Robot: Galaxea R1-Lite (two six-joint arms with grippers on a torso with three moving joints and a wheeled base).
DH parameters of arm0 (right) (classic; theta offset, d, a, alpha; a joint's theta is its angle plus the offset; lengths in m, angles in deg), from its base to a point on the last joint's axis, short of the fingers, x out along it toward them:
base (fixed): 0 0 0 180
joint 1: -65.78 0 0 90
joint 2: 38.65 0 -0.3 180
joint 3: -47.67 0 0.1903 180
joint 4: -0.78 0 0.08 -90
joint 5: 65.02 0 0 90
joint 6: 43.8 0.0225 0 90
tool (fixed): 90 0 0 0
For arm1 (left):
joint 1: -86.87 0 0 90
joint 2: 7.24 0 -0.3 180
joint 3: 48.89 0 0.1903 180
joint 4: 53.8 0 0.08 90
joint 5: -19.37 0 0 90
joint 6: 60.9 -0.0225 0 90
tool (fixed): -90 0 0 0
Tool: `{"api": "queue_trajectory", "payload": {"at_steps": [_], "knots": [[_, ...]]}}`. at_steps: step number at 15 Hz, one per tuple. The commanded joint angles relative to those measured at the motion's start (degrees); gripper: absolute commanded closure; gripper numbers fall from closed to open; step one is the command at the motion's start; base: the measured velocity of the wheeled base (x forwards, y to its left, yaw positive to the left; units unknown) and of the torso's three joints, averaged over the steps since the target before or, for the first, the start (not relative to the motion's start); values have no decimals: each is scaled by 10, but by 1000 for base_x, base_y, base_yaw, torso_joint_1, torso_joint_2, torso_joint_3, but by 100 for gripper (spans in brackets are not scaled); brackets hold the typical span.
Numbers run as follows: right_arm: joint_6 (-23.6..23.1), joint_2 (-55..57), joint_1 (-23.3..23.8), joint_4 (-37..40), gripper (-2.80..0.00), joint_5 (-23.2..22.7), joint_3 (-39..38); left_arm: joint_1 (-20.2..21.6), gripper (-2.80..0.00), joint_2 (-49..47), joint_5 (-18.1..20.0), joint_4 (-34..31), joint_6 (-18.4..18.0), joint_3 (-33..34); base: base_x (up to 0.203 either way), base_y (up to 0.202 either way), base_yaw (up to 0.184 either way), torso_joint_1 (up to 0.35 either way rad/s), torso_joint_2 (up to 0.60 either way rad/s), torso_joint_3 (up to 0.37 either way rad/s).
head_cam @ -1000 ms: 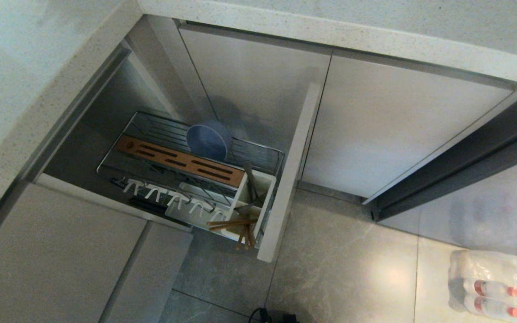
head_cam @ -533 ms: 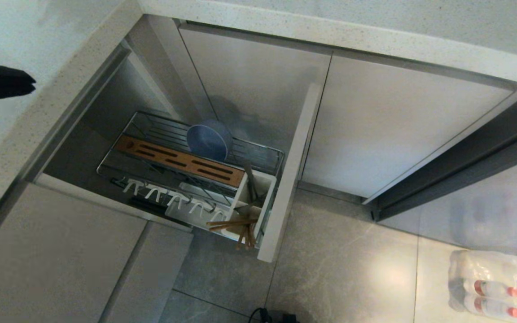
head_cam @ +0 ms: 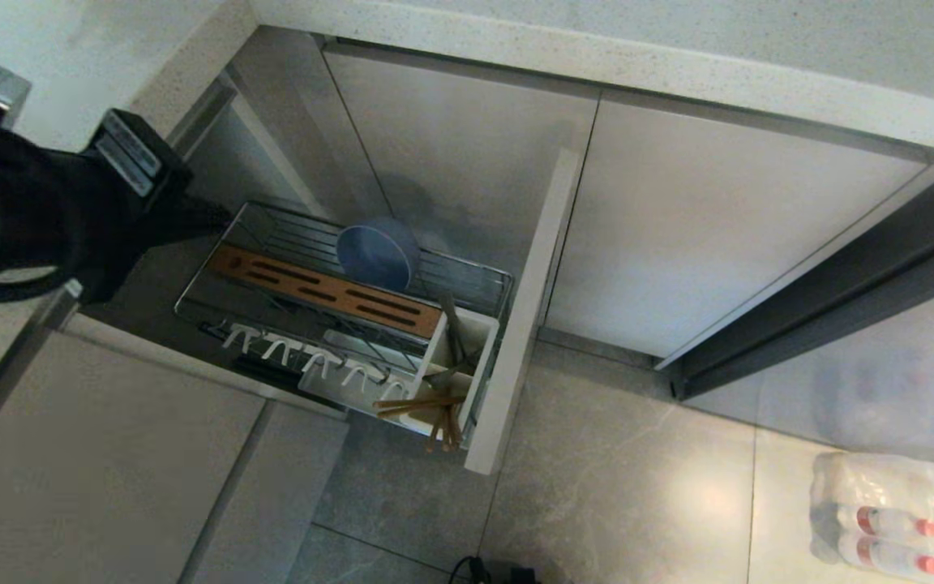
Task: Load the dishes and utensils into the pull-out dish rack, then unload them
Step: Take the bowl out of the cupboard
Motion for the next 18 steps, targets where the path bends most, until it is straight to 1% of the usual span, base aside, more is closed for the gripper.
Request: {"api": "queue_trajectory", "payload": {"at_steps": [1,3,5,7,8,10,12,14,15,16,18], "knots": [[0,1,0,0,0,0,0,-9,0,-49,-16,12,3,4,0,0,0,0,0,0],[0,1,0,0,0,0,0,-28,0,-67,-21,46,3,15,0,0,0,0,0,0],[0,1,0,0,0,0,0,-52,0,-78,-22,60,3,19,0,0,0,0,0,0],[0,1,0,0,0,0,0,-67,0,-97,-28,73,-3,5,0,0,0,0,0,0],[0,1,0,0,0,0,0,-68,0,-108,-42,79,-5,2,0,0,0,0,0,0],[0,1,0,0,0,0,0,-69,0,-142,-51,96,-8,-4,0,0,0,0,0,0],[0,1,0,0,0,0,0,-84,0,-162,-65,120,-21,-9,0,0,0,0,0,0],[0,1,0,0,0,0,0,-88,0,-176,-86,125,-24,-9,0,0,0,0,0,0],[0,1,0,0,0,0,0,-88,0,-178,-90,126,-25,-10,0,0,0,0,0,0],[0,1,0,0,0,0,0,-88,0,-179,-95,128,-34,-10,0,0,0,0,0,0],[0,1,0,0,0,0,0,-88,0,-191,-123,148,-48,-10,0,0,0,0,0,0]]}}
